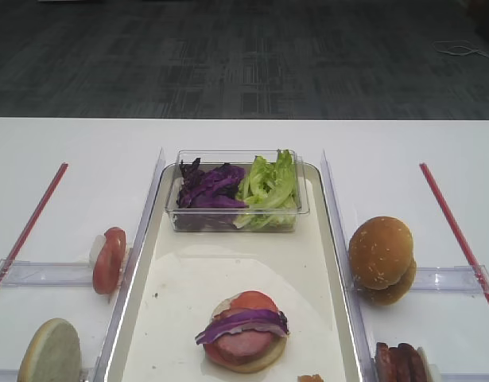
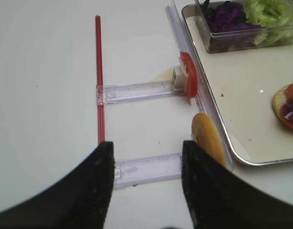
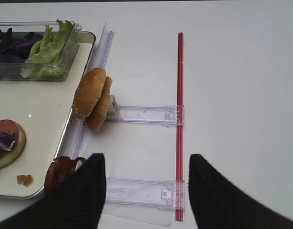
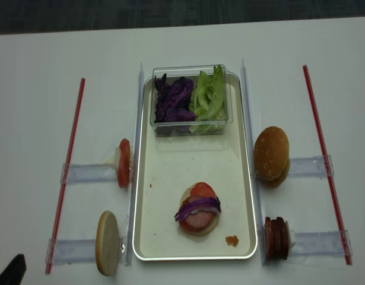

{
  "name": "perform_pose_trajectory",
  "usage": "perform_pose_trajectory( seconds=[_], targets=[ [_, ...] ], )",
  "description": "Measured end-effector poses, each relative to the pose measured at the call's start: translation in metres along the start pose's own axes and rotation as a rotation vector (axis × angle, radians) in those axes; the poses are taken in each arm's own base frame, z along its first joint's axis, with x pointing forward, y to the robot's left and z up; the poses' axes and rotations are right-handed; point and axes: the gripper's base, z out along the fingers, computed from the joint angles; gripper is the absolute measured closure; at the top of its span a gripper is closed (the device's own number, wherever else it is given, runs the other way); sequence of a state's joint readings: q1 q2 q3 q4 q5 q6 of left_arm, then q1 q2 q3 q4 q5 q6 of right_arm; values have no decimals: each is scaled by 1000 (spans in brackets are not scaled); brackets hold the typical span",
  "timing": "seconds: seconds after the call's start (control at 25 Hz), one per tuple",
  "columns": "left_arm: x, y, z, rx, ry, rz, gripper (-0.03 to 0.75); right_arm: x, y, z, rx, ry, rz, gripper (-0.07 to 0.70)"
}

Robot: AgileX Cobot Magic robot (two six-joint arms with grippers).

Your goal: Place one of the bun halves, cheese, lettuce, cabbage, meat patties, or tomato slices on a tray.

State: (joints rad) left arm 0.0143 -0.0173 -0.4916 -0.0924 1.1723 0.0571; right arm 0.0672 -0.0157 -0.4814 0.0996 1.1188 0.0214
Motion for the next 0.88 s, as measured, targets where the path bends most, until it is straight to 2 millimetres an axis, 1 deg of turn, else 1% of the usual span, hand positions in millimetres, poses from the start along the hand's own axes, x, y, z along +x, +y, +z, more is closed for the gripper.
perform_pose_trajectory(
  seconds=[0.88],
  targets=[
    [0,0,0,0,0,0,368,0,0,0,0,0,-4,230]
  ],
)
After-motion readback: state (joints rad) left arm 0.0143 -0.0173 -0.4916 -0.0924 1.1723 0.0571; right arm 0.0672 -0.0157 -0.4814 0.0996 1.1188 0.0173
